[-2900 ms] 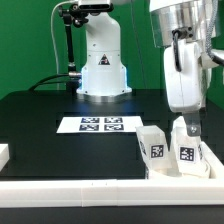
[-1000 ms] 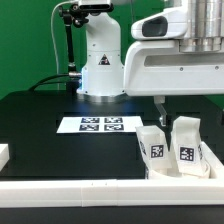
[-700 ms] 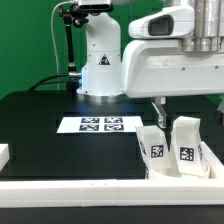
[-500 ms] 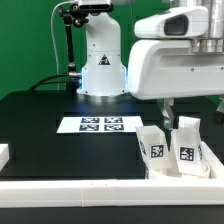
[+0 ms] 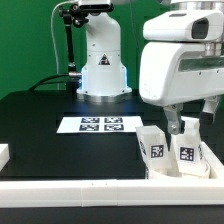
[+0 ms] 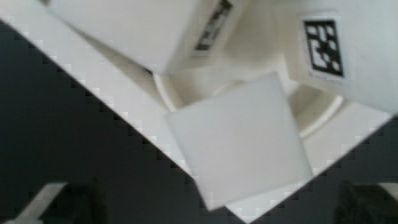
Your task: Assemble stool
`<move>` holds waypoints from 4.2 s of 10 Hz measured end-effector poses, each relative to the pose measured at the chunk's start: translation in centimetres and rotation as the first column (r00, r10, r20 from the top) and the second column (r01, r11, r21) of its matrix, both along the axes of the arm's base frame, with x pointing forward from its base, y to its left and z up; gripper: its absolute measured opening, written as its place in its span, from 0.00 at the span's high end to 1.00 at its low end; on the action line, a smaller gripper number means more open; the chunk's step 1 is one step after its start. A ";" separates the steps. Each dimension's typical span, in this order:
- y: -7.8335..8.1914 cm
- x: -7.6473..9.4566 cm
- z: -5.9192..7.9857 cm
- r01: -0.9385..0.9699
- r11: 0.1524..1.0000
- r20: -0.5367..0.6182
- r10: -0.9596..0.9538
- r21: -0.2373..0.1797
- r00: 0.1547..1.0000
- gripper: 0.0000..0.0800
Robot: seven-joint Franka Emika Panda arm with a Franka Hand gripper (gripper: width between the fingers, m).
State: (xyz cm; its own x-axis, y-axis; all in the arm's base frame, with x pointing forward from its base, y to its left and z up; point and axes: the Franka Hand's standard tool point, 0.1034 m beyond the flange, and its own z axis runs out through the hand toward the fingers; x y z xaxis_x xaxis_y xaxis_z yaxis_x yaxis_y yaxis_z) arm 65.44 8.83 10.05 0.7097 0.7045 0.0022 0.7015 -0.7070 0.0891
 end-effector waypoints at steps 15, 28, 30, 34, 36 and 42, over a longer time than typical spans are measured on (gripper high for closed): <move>-0.1 -0.3 -2.0 0.350 0.936 0.025 -0.351 0.024 0.936 0.58; -0.4 -0.3 -2.1 0.979 0.161 -0.021 -0.986 0.124 0.165 0.57; -0.3 -0.3 -2.1 0.990 -0.034 -0.053 -0.998 0.133 -0.027 0.57; 0.0 -0.2 -2.1 0.923 -0.359 -0.113 -0.931 0.134 -0.346 0.57; 0.1 -0.2 -2.2 0.836 -0.534 -0.144 -0.843 0.124 -0.518 0.57; 0.4 -0.1 -2.1 0.533 -0.843 -0.174 -0.538 0.079 -0.825 0.57</move>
Offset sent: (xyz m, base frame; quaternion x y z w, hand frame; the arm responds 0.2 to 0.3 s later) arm 0.0039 0.0069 -0.0082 0.0032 0.0100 -0.0083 0.9999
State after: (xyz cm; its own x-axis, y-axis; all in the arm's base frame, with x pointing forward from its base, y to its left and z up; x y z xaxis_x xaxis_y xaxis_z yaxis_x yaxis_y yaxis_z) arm 65.37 9.22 7.94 -0.2107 -0.9753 -0.0656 -0.9722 0.2161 -0.0901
